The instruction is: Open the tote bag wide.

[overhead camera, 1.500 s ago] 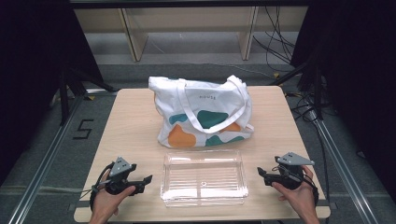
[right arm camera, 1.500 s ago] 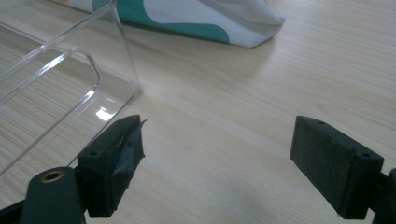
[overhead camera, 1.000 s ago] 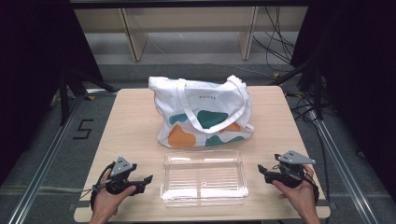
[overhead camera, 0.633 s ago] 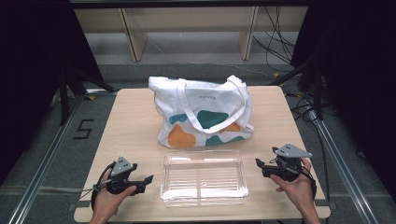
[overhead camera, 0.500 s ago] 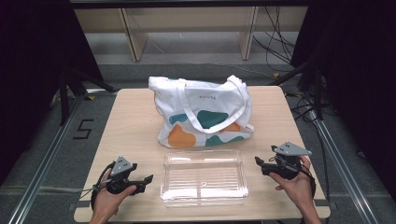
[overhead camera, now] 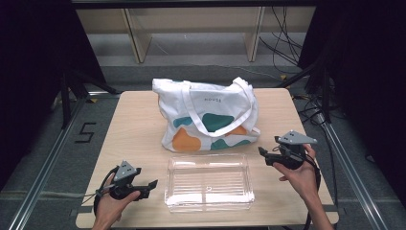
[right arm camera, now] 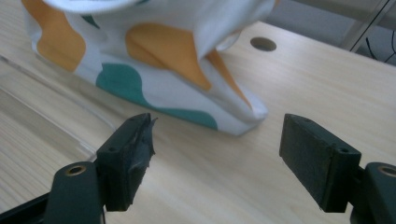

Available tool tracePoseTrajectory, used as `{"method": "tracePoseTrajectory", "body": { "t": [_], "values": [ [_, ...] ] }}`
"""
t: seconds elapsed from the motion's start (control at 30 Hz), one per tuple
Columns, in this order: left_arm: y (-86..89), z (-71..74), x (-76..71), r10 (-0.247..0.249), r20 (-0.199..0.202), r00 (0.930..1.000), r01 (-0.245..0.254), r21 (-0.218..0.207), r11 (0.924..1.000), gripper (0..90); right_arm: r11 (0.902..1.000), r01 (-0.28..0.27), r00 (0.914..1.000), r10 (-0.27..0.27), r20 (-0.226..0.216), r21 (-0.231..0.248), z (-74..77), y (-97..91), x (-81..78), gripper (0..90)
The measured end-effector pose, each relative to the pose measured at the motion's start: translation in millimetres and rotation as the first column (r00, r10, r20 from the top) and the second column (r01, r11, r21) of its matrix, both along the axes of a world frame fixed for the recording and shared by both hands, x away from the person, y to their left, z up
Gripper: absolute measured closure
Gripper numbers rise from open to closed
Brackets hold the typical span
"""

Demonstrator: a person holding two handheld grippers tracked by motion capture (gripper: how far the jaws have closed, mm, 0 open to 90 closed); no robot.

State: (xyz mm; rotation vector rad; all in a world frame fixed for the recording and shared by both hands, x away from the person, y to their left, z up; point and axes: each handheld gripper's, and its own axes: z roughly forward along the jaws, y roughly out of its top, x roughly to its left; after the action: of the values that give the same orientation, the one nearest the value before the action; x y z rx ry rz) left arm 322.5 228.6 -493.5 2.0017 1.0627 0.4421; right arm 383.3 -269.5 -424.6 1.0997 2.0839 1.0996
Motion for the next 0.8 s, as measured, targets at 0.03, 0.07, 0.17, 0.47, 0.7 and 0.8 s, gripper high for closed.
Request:
{"method": "tracePoseTrajectory", "body": {
  "t": [0.03,0.07,0.17,0.47,0.7,0.8],
  "values": [
    [0.0,0.0,0.0,0.000,0.000,1.0000,0.000,0.000,1.0000,19.1,1.0000,0.000,1.0000,0.000,0.000,0.000,0.0,0.0,0.0,27.6],
    [-0.4,-0.3,0.2,0.003,0.004,1.0000,-0.003,-0.009,1.0000,19.0,0.9999,-0.010,0.9997,0.010,0.020,-0.008,7.3,2.8,4.0,27.8],
    [-0.3,-0.1,0.1,0.002,0.003,1.0000,-0.002,-0.002,1.0000,19.1,0.9999,-0.016,0.9995,0.016,0.029,0.000,14.9,5.4,7.6,28.1],
    [0.2,1.2,-0.3,-0.022,0.002,0.9998,0.022,0.022,0.9995,19.1,0.9980,-0.019,0.9997,0.018,0.017,0.060,41.0,13.5,21.0,30.0],
    [-0.4,0.0,-0.5,-0.002,-0.003,1.0000,0.002,-0.002,1.0000,19.1,0.9964,-0.037,0.9993,0.036,0.012,0.076,55.9,23.8,39.2,33.0],
    [-0.1,0.2,-0.5,-0.002,-0.003,1.0000,0.002,0.002,1.0000,19.1,0.9963,-0.051,0.9985,0.049,0.026,0.070,72.3,28.2,54.1,35.1]
  ]
}}
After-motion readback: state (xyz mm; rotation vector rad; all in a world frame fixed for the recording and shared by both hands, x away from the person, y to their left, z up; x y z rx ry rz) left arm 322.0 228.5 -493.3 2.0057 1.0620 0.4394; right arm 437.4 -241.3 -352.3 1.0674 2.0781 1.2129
